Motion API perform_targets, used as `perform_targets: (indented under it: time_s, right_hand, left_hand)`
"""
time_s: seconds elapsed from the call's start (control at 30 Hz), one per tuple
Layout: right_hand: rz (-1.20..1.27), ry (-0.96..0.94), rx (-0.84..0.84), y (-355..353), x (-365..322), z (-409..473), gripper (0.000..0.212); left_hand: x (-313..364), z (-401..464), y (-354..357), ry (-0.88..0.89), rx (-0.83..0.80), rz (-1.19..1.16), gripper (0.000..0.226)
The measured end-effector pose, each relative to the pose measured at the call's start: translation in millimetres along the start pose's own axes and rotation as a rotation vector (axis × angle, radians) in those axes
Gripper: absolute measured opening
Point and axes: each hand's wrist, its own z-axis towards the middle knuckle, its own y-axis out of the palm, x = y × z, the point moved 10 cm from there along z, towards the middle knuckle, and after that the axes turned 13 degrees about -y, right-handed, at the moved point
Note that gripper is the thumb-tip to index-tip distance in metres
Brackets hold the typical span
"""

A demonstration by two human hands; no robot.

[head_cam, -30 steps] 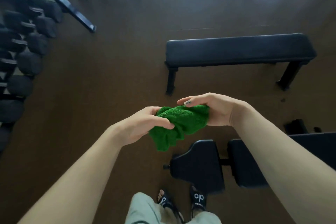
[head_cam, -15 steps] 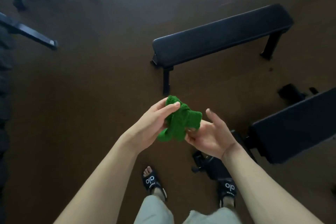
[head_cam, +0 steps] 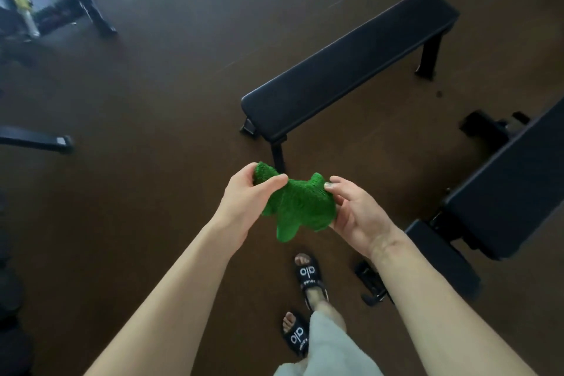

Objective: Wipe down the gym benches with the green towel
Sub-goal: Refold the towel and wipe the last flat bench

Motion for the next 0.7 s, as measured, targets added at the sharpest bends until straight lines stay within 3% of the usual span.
perform_targets:
  time_s: [0.07, 0.13, 0.23, 0.33, 0.47, 0.7]
  right_hand:
    - [0.038, 0.009, 0.006, 13.0, -3.4, 18.4, 0.066]
    - [0.016, 0.044, -0.092, 39.2, -5.3, 36.4, 0.091]
    - [-0.241, 0.002, -0.157, 66.9, -15.4, 77.2, 0.105]
    - [-0.547, -0.196, -0.099, 83.9, -53.7, 115.8, 0.077]
    - [-0.954, -0.382, -0.131, 118.0, -101.3, 155.5, 0.034]
    - [-1.297, -0.233, -0.343, 177.7, -68.3, 213.9, 0.038]
  left_hand:
    - [13.8, 21.4, -9.8, -0.021, 0.041, 0.006, 0.026]
    - [31.7, 45.0, -19.9, -0.024, 0.082, 0.054, 0.021]
    - [60.6, 82.4, -39.3, -0.036, 0.145, 0.114, 0.027]
    - [89.1, 116.8, -55.1, -0.044, 0.137, 0.184, 0.044]
    - [125.1, 153.0, -55.4, -0.029, 0.005, 0.332, 0.063]
    - [149.1, 220.1, -55.8, 0.117, -0.085, 1.029, 0.054]
